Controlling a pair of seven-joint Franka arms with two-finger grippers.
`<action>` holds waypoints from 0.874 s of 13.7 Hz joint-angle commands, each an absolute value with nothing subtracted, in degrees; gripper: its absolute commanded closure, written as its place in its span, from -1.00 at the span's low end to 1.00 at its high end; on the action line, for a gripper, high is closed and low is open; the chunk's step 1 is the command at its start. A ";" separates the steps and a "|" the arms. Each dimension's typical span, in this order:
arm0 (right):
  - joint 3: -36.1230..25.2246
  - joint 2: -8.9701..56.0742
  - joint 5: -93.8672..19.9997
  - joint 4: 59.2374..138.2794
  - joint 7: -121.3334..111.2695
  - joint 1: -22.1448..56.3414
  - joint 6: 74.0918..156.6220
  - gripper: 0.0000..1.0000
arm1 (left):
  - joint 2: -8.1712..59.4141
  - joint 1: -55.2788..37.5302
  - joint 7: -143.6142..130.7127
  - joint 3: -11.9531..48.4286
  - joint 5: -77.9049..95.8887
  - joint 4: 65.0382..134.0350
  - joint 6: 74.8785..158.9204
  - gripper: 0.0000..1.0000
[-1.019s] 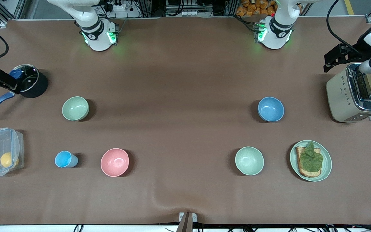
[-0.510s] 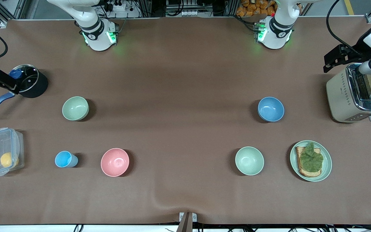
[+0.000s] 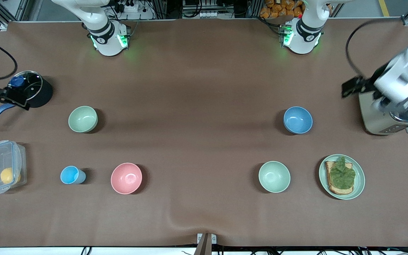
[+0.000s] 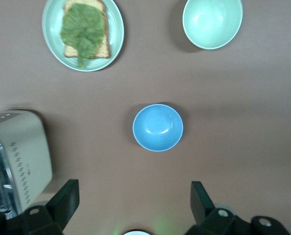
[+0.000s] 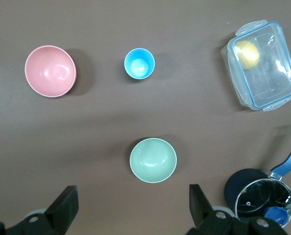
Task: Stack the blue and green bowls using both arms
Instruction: 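Lower the left gripper onto the blue bowl rim and close it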
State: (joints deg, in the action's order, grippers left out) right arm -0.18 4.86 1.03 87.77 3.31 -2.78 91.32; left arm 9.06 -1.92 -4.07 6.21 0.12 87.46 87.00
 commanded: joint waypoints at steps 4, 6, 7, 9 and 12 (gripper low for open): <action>0.62 8.43 2.46 86.84 3.25 -2.81 90.53 -1.00 | 12.57 -1.85 -5.36 7.47 0.62 103.49 97.71 -1.00; 0.62 9.40 2.02 86.92 3.25 -2.81 87.90 -1.00 | 12.39 -1.41 -5.36 7.47 0.62 111.41 103.67 -1.00; 0.62 10.01 2.11 86.92 3.16 -2.38 87.54 -1.00 | 12.39 -1.32 -5.36 7.38 0.53 114.93 106.93 -1.00; 0.62 10.63 2.20 87.45 3.16 -2.37 87.45 -1.00 | 13.35 -1.05 -5.27 7.30 0.18 120.65 113.87 -1.00; 0.70 12.22 1.76 90.34 2.03 -3.25 89.11 -1.00 | 17.83 -0.18 -5.19 7.21 -0.52 120.76 116.71 -1.00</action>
